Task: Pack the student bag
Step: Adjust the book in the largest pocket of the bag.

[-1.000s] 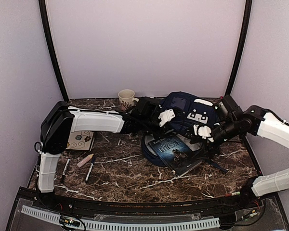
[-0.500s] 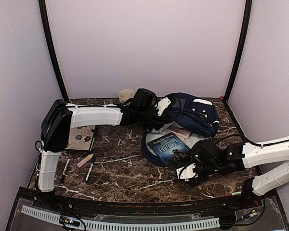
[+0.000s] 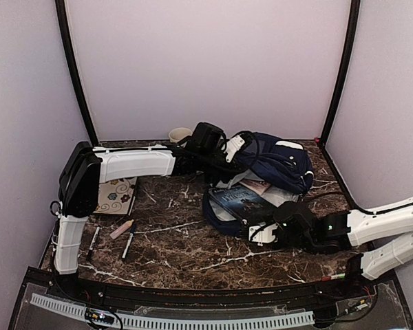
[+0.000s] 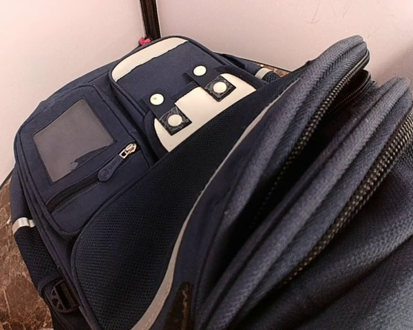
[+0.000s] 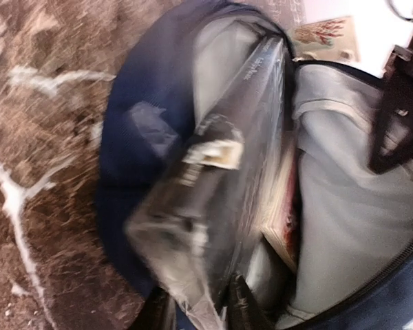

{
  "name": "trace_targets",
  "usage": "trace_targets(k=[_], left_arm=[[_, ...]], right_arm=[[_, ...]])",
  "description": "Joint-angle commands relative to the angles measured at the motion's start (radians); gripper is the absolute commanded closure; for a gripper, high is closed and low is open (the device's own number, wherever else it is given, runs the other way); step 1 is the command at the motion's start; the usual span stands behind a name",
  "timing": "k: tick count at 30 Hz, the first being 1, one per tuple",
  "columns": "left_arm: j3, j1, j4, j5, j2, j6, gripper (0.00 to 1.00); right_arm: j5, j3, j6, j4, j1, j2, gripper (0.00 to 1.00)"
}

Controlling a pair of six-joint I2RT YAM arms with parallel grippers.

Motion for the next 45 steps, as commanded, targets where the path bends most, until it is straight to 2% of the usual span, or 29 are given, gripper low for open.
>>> trace_targets(k=[1,3,4,8,11,14,20,24,28,34,39,45], left_arm=[[0.043,-0.002,0.028,0.016,-0.059,-0.076,1.0],[0.058,-0.003,0.014,0.006,-0.06,-0.082,1.0],[0.067,-0.003,0.005,-0.006,-0.06,-0.086,1.0],[0.124,-0.003,-0.055,-0.119,-0.06,-0.11,1.0],[0.184,-0.001,-0.139,-0.235,-0.062,-0.134,1.0],[0.212,-0.001,-0.198,-0.325,-0.086,-0.175,1.0],[0.217,-0.001,-0.288,-0.418,-0.134,-0.315,1.0],[0.225,0.001,-0.313,-0.46,-0.139,-0.356,1.0],[0.235,0.018,-0.321,-0.464,-0.134,-0.403,1.0],[0.284,0.032,-0.331,-0.449,-0.131,-0.463,1.0],[0.347,0.032,-0.315,-0.394,-0.103,-0.457,1.0],[0.397,0.038,-0.321,-0.365,-0.074,-0.446,1.0]], right_arm=[[0.08,0.095,0.028,0.049,0.001,-0.024,0.88],[0.081,0.127,0.014,0.019,0.001,-0.027,0.99],[0.08,0.144,0.002,0.001,0.001,-0.033,1.0],[0.066,0.25,-0.024,-0.142,0.0,-0.05,1.0],[0.013,0.341,0.018,-0.271,0.0,-0.029,1.0],[0.011,0.391,0.014,-0.324,0.0,-0.018,1.0],[0.018,0.458,-0.009,-0.402,-0.024,-0.014,1.0],[-0.047,0.548,-0.02,-0.478,-0.064,-0.006,1.0],[-0.067,0.65,-0.102,-0.517,-0.092,-0.009,1.0],[-0.08,0.679,-0.199,-0.539,-0.094,-0.053,1.0],[-0.108,0.758,-0.191,-0.588,-0.087,-0.057,1.0],[-0.043,0.726,-0.264,-0.531,-0.084,-0.079,1.0]])
